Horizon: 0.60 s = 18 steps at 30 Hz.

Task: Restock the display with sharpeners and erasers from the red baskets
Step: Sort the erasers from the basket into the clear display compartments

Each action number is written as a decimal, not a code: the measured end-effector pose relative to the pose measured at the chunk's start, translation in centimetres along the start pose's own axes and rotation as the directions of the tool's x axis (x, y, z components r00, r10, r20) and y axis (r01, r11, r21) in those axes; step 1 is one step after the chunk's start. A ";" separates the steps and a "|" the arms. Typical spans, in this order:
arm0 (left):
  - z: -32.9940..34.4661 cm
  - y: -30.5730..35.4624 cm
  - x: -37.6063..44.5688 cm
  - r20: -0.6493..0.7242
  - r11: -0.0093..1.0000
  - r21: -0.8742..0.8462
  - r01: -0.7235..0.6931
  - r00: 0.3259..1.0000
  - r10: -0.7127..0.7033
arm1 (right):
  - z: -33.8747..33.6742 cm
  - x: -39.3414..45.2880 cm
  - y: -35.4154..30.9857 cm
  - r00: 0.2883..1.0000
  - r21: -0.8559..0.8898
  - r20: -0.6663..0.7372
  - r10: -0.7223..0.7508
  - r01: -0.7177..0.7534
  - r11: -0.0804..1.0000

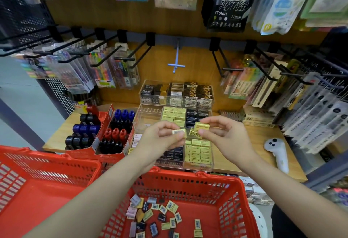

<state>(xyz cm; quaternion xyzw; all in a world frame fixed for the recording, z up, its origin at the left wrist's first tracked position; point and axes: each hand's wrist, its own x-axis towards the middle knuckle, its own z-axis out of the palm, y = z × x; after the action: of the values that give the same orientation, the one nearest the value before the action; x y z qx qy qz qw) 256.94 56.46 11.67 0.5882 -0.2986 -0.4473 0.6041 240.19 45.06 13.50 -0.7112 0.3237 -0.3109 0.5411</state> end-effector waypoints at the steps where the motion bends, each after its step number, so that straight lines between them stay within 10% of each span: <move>1: 0.1 0.2 -0.1 0.002 0.995 -0.083 0.051 0.999 -0.051 | -0.1 0.0 -0.1 0.999 -0.019 0.006 -0.043 0.043 0.999; 14: 1.5 0.3 -0.1 0.122 0.912 -0.307 0.272 0.962 -0.245 | 0.6 -0.5 0.7 0.988 -0.001 0.056 -0.144 0.144 0.990; 18: 1.5 0.1 0.1 0.134 0.887 -0.356 0.296 0.955 -0.265 | 0.4 0.0 1.2 0.999 0.290 0.033 0.029 -0.037 0.956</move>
<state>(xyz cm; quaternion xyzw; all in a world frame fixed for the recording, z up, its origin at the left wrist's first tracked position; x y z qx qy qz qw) 255.71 55.68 11.89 0.4813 -0.1447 -0.6016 0.6209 240.42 45.03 12.26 -0.6229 0.2787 -0.3357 0.6493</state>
